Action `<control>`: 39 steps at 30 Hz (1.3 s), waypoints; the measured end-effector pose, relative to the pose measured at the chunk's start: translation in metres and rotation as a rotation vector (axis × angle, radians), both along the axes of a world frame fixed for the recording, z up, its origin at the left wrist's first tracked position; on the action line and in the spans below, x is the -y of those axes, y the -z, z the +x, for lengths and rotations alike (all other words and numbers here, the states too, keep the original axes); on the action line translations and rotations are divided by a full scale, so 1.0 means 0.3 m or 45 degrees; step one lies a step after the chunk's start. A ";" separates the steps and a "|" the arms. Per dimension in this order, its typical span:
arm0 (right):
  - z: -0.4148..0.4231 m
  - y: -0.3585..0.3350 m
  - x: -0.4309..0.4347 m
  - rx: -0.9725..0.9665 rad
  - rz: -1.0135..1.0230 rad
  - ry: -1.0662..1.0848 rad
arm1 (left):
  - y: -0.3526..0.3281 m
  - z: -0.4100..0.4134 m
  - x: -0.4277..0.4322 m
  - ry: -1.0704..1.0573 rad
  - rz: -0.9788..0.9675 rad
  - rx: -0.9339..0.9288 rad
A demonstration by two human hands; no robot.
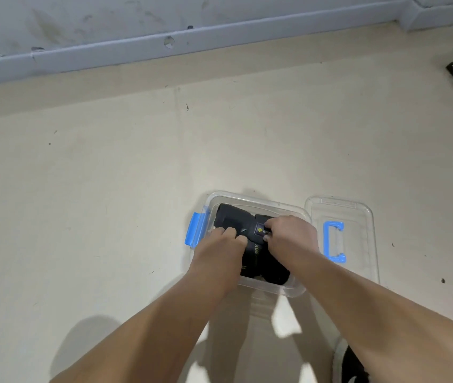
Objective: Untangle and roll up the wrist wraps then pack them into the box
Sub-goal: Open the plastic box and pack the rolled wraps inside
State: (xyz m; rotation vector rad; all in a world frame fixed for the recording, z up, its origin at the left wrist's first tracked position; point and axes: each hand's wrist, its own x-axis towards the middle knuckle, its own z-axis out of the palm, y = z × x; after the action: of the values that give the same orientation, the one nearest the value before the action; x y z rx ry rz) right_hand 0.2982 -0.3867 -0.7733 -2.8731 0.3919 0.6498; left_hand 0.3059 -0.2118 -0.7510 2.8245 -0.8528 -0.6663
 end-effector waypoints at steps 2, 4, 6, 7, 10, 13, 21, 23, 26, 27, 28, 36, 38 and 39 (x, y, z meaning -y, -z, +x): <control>-0.041 -0.024 0.031 0.244 0.257 0.122 | -0.019 -0.020 0.033 0.056 -0.003 0.131; -0.102 -0.039 0.077 0.632 0.263 0.274 | -0.039 -0.024 0.076 0.085 -0.175 0.215; -0.166 -0.023 0.151 0.751 0.232 0.643 | -0.053 -0.030 0.124 0.127 -0.350 0.275; -0.195 -0.008 0.196 0.657 0.259 0.913 | -0.068 -0.040 0.149 0.118 -0.385 0.238; -0.288 0.054 0.310 0.149 0.274 1.636 | -0.086 -0.092 0.211 -0.045 -0.457 -0.015; -0.355 0.107 0.344 -0.212 0.188 1.764 | -0.082 -0.138 0.234 -0.122 -0.398 -0.281; -0.378 0.222 0.442 0.008 0.657 1.970 | -0.023 -0.164 0.252 -0.173 -0.297 -0.370; -0.380 0.206 0.453 0.065 0.703 2.029 | -0.032 -0.157 0.247 -0.191 -0.321 -0.381; -0.361 0.149 0.447 0.298 0.766 2.139 | -0.052 -0.145 0.234 -0.200 -0.338 -0.372; -0.336 0.092 0.426 0.405 0.837 2.173 | -0.059 -0.144 0.231 -0.198 -0.348 -0.364; -0.311 0.048 0.417 0.500 0.898 2.169 | -0.068 -0.148 0.230 -0.189 -0.359 -0.338; -0.120 -0.454 0.274 0.788 0.613 1.202 | -0.254 -0.150 0.308 -0.135 -0.728 -0.411; -0.106 -0.560 0.184 0.755 0.496 0.992 | -0.324 -0.150 0.338 -0.230 -0.810 -0.542; -0.105 -0.594 0.142 0.724 0.459 0.930 | -0.353 -0.154 0.349 -0.302 -0.917 -0.636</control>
State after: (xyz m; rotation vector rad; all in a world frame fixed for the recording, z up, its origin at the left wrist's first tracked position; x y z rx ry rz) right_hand 0.2668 -0.4293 -0.5952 -2.1870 1.0141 -0.2024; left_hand 0.2598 -0.3164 -0.6450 1.9524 -0.5113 -0.7797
